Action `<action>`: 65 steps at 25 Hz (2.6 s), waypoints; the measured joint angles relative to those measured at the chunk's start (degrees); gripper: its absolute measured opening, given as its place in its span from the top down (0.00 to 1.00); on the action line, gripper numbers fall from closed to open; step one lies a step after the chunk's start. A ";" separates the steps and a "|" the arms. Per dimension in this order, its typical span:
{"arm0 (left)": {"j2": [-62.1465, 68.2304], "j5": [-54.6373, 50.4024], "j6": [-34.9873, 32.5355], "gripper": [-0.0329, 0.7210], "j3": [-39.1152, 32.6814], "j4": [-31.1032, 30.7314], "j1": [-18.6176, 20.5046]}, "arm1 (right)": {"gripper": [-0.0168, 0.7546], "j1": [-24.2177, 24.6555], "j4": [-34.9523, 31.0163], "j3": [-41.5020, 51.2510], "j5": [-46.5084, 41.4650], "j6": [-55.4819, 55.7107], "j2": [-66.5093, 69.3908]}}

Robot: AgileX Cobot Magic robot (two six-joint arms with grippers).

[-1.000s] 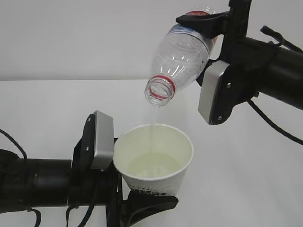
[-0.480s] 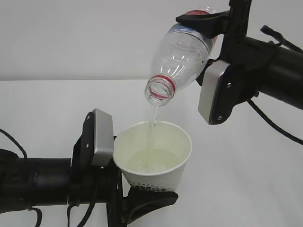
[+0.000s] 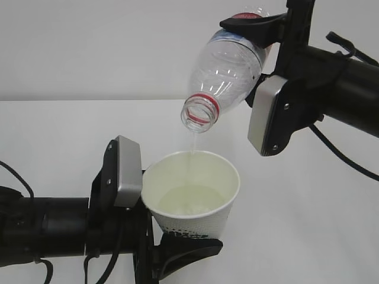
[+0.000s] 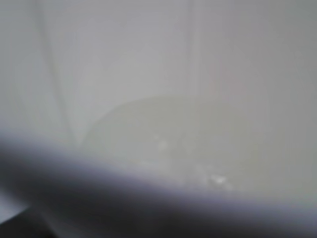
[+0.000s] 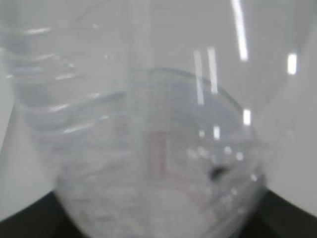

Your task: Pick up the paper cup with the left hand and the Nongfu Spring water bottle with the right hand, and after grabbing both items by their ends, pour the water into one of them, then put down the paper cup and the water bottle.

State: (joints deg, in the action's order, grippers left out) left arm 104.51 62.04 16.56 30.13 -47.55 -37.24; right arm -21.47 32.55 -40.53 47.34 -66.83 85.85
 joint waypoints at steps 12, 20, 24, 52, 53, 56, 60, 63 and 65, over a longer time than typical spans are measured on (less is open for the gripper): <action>0.00 0.00 0.00 0.29 0.00 0.00 0.00 | 0.36 0.00 0.00 0.00 0.35 -0.88 0.00; 0.00 0.00 0.00 0.29 0.00 0.00 0.00 | 0.36 0.00 0.00 0.00 0.56 -1.16 0.00; 0.00 -0.12 0.00 0.29 0.00 0.00 0.00 | 0.36 0.00 0.00 0.00 0.56 -1.16 0.00; 0.00 -0.24 0.00 0.29 0.00 0.00 0.00 | 0.36 0.00 0.00 0.00 0.69 -1.28 0.00; 0.00 -0.24 0.00 0.29 0.00 0.00 0.00 | 0.36 0.00 0.00 0.00 0.69 -1.28 0.00; 0.00 -0.27 0.00 0.29 0.00 0.00 0.00 | 0.36 0.00 0.00 0.00 0.71 -1.28 0.00; 0.00 -0.36 0.00 0.29 0.00 0.00 0.00 | 0.36 0.00 0.00 0.00 0.71 -1.28 0.00; 0.00 -0.36 0.00 0.29 0.00 0.00 0.00 | 0.36 0.00 0.00 0.00 0.71 -1.28 0.00; 0.00 -0.49 0.00 0.29 0.00 0.00 0.00 | 0.36 0.00 0.00 0.00 0.71 -1.28 0.00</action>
State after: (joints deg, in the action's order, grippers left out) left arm 104.51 61.55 16.56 30.13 -47.55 -37.24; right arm -21.47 32.55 -40.53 48.06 -68.10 85.85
